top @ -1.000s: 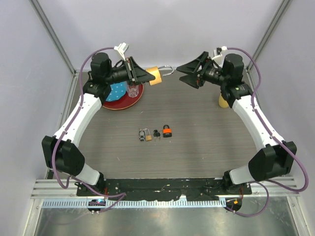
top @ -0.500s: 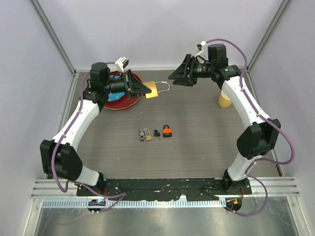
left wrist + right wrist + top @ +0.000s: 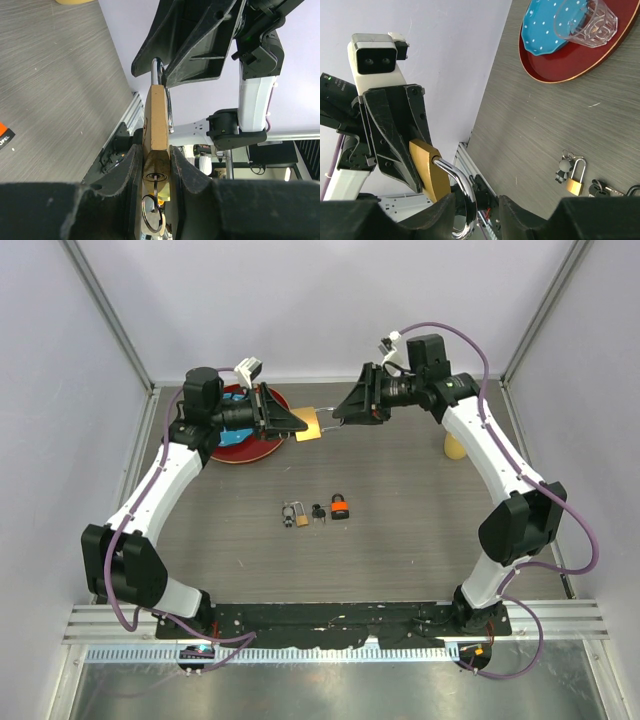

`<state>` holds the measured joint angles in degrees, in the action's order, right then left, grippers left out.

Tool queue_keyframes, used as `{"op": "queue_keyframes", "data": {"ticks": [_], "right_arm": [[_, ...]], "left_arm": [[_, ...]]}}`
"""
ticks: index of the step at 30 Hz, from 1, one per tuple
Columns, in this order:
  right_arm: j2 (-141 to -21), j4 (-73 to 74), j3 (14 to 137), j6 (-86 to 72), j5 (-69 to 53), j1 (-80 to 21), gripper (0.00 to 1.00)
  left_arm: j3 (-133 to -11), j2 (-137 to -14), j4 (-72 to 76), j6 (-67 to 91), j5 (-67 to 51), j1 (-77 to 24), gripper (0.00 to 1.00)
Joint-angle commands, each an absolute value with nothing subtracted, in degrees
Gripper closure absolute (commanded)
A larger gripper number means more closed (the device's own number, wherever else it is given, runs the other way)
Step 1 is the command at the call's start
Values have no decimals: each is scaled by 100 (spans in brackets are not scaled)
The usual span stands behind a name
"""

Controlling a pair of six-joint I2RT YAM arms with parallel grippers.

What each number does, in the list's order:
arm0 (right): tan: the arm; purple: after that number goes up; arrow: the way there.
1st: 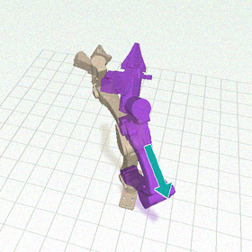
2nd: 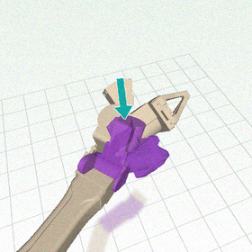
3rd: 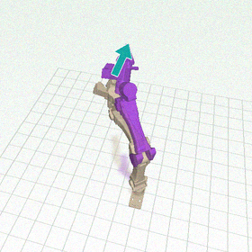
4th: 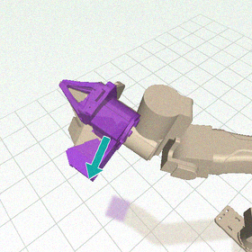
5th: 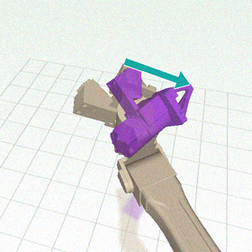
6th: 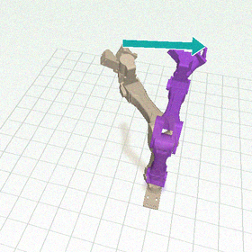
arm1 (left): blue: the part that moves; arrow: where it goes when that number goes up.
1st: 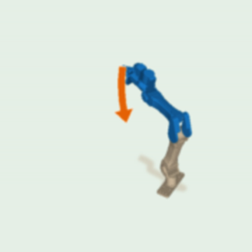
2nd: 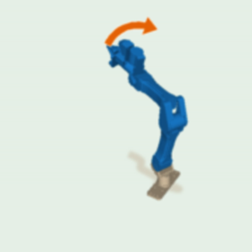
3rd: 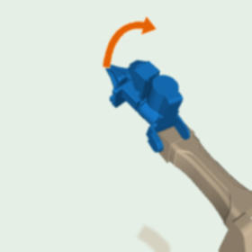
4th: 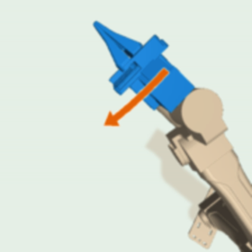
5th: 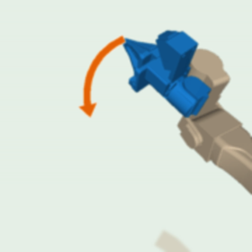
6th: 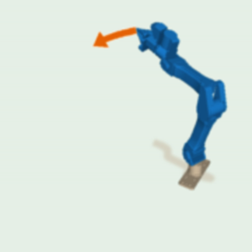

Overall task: Lock with the key
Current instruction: Lock the lock.

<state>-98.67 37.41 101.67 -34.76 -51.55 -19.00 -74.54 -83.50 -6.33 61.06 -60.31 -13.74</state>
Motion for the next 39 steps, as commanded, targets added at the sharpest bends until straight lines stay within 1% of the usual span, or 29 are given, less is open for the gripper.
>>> {"op": "queue_keyframes", "data": {"ticks": [1, 3, 7, 10, 11, 13, 14, 16, 21, 26, 32, 36, 39], "right_arm": [[-9870, 3779, 10458, -3270, -5045, -1969, 57], [-9914, 3884, 10555, -3147, -4931, -2030, 62], [-10081, 4402, 11002, -2839, -4597, -2171, 66], [-10213, 4631, 11232, -2690, -4360, -2285, 73], [-10256, 4667, 11267, -2672, -4272, -2311, 78], [-10309, 4746, 11381, -2611, -4228, -2373, 87], [-10327, 4790, 11425, -2584, -4193, -2390, 94], [-10371, 4921, 11539, -2462, -4009, -2434, 98], [-10292, 5027, 11567, -2215, -3534, -2505, 98], [-10055, 4773, 11303, -2153, -3077, -2601, 98], [-9581, 4026, 10697, -2443, -2655, -2663, 98], [-9378, 3596, 10398, -2601, -2549, -2698, 98], [-9360, 3586, 10362, -2637, -2549, -2751, 98]], "left_arm": [[-7787, -8235, -308, 6170, -6337, -1345, 100], [-7796, -8253, -325, 6188, -6320, -1345, 100], [-7849, -8297, -334, 6196, -6302, -1345, 100], [-7875, -8314, -343, 6214, -6302, -1345, 100], [-7892, -8332, -360, 6214, -6293, -1345, 100], [-7910, -8315, -404, 6170, -6275, -1345, 100], [-7919, -8314, -474, 6126, -6241, -1345, 100], [-7989, -8349, -712, 6038, -6240, -1345, 100], [-8033, -8376, -668, 6152, -6319, -1345, 100], [-7919, -8306, 305, 6967, -6433, -1345, 100], [-7682, -8236, 1352, 7830, -6504, -1353, 100], [-7673, -8191, 1397, 7919, -6513, -1371, 100], [-7682, -8183, 1503, 7998, -6513, -1406, 100]]}}
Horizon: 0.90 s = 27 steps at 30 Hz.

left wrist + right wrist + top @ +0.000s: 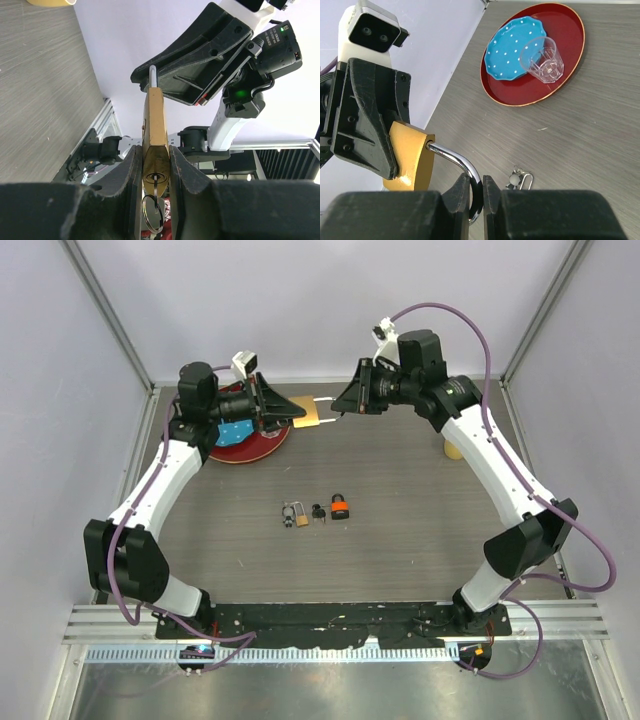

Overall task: Lock with the key
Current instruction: Lock the lock.

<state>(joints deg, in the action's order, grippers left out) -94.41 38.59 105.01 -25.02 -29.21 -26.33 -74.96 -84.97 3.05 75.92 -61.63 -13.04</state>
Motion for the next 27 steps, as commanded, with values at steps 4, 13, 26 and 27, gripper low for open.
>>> {"op": "queue_keyframes", "data": {"ticks": [4, 13, 26, 27], "right_arm": [[-9360, 3586, 10406, -2663, -2593, -2812, 98], [-9352, 3603, 10687, -3041, -2769, -2962, 98], [-9290, 3683, 10767, -2866, -2593, -3243, 98], [-9264, 3691, 10758, -2848, -2567, -3252, 98]], "left_arm": [[-7673, -8191, 1503, 7981, -6478, -1468, 100], [-7857, -8323, 818, 7261, -6196, -1766, 100], [-8007, -8508, 1229, 7487, -5889, -2074, 100], [-8016, -8534, 1422, 7619, -5897, -2074, 100]]}}
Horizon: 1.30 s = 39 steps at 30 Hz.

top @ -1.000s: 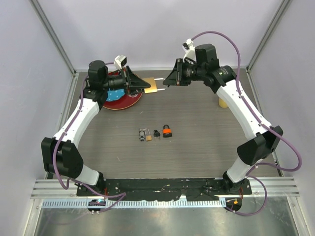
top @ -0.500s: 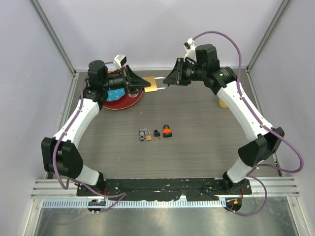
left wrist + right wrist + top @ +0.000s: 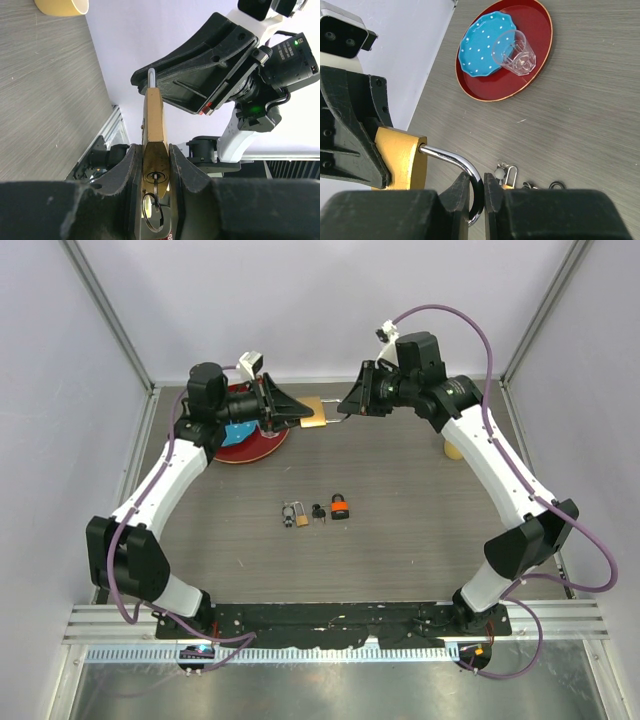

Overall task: Lock with the key
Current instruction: Lock the lock.

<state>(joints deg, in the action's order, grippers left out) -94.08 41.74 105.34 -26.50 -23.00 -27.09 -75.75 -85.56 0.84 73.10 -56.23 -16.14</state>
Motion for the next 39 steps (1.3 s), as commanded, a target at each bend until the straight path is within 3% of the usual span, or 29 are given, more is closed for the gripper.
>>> {"op": "queue_keyframes", "data": {"ticks": [1, 8, 25, 39], "right_arm": [[-9264, 3683, 10767, -2804, -2558, -3269, 98], [-9193, 3647, 10802, -2724, -2479, -3428, 98], [-8912, 3287, 10696, -3111, -2760, -3647, 98], [-8473, 2997, 10187, -2831, -2646, -3647, 98]], "left_arm": [[-8033, -8543, 1441, 7638, -5897, -2074, 100], [-8025, -8613, 1363, 7542, -5845, -2232, 100], [-8367, -8886, -738, 5836, -4957, -3032, 100], [-8183, -8807, -187, 6309, -4974, -3208, 100]]}}
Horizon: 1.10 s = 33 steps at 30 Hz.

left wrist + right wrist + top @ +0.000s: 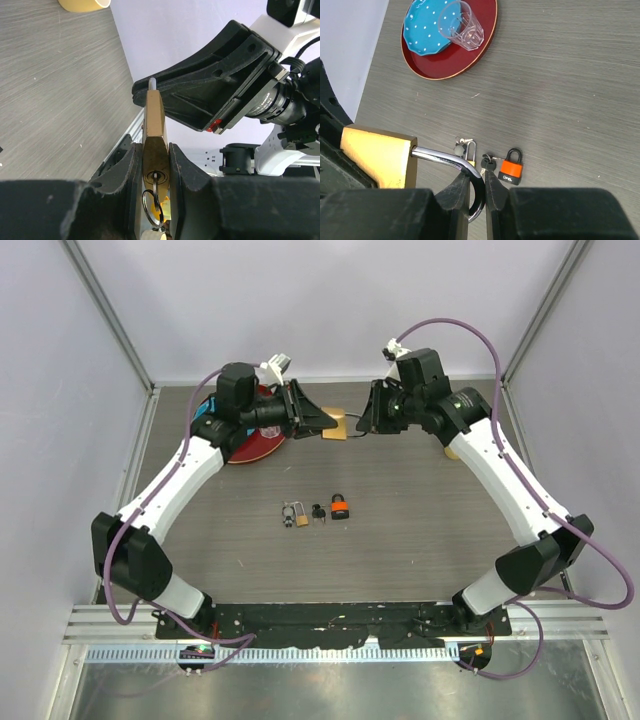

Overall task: Lock with the key
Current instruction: Lock the lock.

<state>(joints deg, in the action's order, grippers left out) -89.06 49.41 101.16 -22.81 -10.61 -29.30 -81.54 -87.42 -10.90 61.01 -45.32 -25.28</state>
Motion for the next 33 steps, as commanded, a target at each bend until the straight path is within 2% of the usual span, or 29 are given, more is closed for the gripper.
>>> {"op": "queue_keyframes", "data": {"ticks": [1, 5, 7, 19, 24, 33], "right_arm": [[-8429, 2988, 10126, -2778, -2619, -3656, 98], [-8358, 2848, 9985, -2768, -2645, -3648, 98], [-8393, 2830, 10028, -2830, -2707, -3648, 98], [-8850, 3067, 10872, -3006, -2962, -3647, 98], [-8965, 2989, 10899, -3014, -3392, -3656, 98], [-8894, 2839, 10942, -3173, -3252, -3648, 98]], "left_arm": [[-8130, -8807, 337, 6493, -5018, -3217, 100], [-7937, -8850, 1474, 7434, -5107, -3208, 100], [-8015, -8886, 1450, 7409, -5063, -3225, 100], [-8069, -8860, -491, 6206, -4948, -3261, 100], [-7910, -8903, -536, 6258, -4755, -3304, 100], [-8138, -9290, -335, 6328, -4728, -3682, 100]]}}
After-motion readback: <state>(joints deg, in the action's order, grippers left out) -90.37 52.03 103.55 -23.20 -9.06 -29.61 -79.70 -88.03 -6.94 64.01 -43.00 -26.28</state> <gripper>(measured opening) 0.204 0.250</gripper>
